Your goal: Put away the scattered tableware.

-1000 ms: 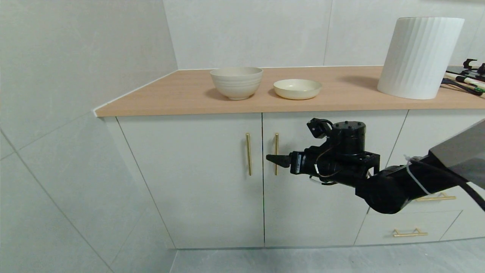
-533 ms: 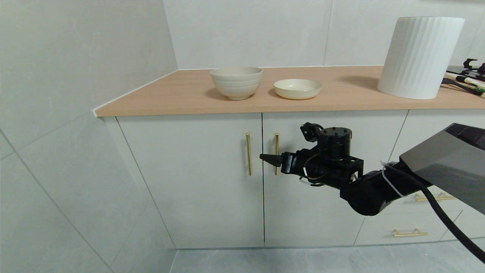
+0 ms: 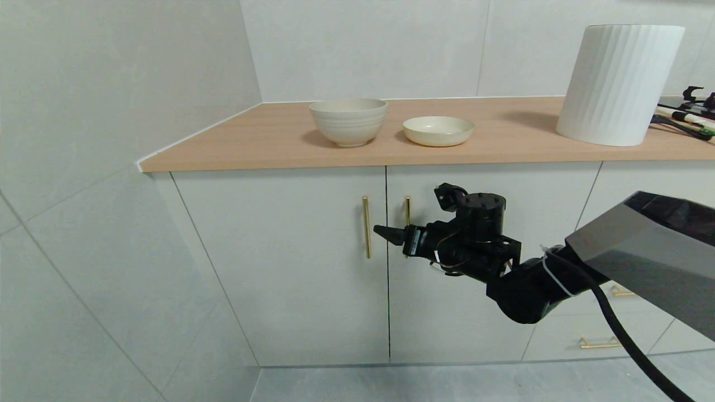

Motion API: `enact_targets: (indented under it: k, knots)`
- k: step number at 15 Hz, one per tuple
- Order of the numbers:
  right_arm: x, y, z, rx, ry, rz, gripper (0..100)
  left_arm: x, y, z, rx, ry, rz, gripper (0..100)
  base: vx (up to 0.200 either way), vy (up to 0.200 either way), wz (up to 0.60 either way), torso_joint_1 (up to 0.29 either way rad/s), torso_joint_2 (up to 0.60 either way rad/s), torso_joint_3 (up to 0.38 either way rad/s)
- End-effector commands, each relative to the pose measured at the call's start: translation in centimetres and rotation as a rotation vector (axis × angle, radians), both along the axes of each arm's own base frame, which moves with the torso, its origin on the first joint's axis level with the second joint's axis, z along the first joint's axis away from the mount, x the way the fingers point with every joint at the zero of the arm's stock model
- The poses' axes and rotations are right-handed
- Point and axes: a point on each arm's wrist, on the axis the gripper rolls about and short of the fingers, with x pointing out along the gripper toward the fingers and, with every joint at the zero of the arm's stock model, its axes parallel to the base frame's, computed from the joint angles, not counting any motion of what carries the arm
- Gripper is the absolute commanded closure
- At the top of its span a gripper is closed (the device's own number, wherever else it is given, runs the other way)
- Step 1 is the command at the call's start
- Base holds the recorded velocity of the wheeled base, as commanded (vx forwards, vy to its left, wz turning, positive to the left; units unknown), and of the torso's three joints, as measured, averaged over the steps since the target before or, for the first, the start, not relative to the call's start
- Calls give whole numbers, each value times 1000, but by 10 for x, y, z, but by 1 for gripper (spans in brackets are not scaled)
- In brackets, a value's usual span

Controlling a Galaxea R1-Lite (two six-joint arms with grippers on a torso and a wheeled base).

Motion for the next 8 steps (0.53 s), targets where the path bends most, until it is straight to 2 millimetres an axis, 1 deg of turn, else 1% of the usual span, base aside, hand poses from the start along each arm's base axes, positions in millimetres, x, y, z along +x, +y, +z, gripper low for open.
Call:
enact_targets:
  k: [1,4,6,8]
  knots:
    - [-1,3,-3,-4,6,10,0,0,0,0,0,2,1,0,0,0,0,0,0,0]
    - [-1,4,-3,0,9,12,0,0,0,0,0,2,1,0,0,0,0,0,0,0]
    - [-9,10,0,2,10,32,0,0,0,0,0,2,1,0,0,0,0,0,0,0]
    - [-13,10,2,1,9,37,0,0,0,0,0,2,1,0,0,0,0,0,0,0]
